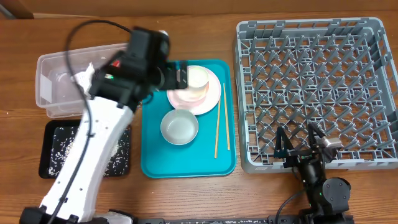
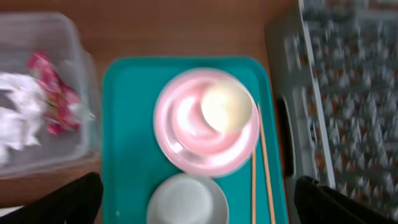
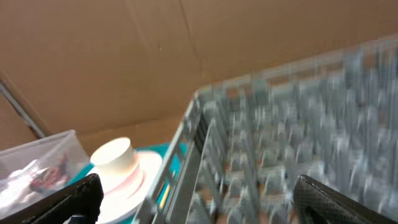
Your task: Sort waste into correct bins and load items into the dishwasher
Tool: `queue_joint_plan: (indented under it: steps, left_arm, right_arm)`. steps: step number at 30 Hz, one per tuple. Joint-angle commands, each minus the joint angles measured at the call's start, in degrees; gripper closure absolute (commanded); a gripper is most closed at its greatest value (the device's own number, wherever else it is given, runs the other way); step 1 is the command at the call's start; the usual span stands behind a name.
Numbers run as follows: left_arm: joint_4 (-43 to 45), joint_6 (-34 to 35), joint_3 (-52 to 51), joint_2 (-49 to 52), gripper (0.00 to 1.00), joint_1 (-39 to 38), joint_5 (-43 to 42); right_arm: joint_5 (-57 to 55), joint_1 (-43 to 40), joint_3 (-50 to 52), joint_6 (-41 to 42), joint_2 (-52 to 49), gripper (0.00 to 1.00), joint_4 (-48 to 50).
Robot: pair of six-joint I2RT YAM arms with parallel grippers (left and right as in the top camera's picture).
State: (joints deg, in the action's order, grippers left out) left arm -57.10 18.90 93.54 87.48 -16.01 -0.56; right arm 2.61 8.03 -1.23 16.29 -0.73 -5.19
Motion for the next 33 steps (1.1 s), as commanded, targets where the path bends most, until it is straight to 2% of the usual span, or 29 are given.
queue_joint_plan:
  steps: [1,5,9,17,19,23,26,27,31,33]
  left_arm:
    - [-0.07,0.31,3.78,-2.16,0.00,5.09,0.52]
    - [-0.79,2.58,3.80,-1.81,0.00,8.70,0.55]
    - [-1.70,2.56,3.74,-0.85,0.00,8.96,0.59]
    - [-1.03,3.48,3.67,-0.48,0.00,8.81,0.37]
    - [-0.28,4.50,3.67,-0.48,0.00,8.81,-2.49]
    - [-0.02,4.22,2.99,-0.24,0.00,8.13,-16.85]
    - [0.76,4.48,1.84,0.48,0.00,6.10,-18.97]
    - [0.85,4.46,1.49,0.92,0.01,5.20,-18.88]
    - [0.31,4.26,1.33,4.20,0.22,1.40,-15.54]
    - [0.37,4.31,1.33,6.05,0.32,-0.48,-12.02]
  right_arm:
    - [0.42,0.37,-3.76,6.47,0.26,0.00,-3.02]
    - [0.15,0.33,-12.15,6.05,-1.99,0.00,-10.67]
    - [-0.42,0.31,-25.94,6.05,-9.11,0.00,-18.51]
    - [1.03,0.33,-56.35,6.03,-33.24,0.00,-39.47]
    - [4.31,0.33,-63.10,6.05,-39.15,0.00,-43.28]
    - [11.37,0.33,-70.75,6.08,-46.82,0.00,-42.36]
    - [15.19,0.33,-71.04,6.54,-50.18,0.01,-36.28]
    - [15.61,0.33,-71.04,7.50,-51.41,0.07,-34.80]
    - [15.54,0.33,-71.04,15.98,-57.75,0.13,-35.17]
    - [15.45,0.33,-71.04,16.00,-60.61,0.14,-37.35]
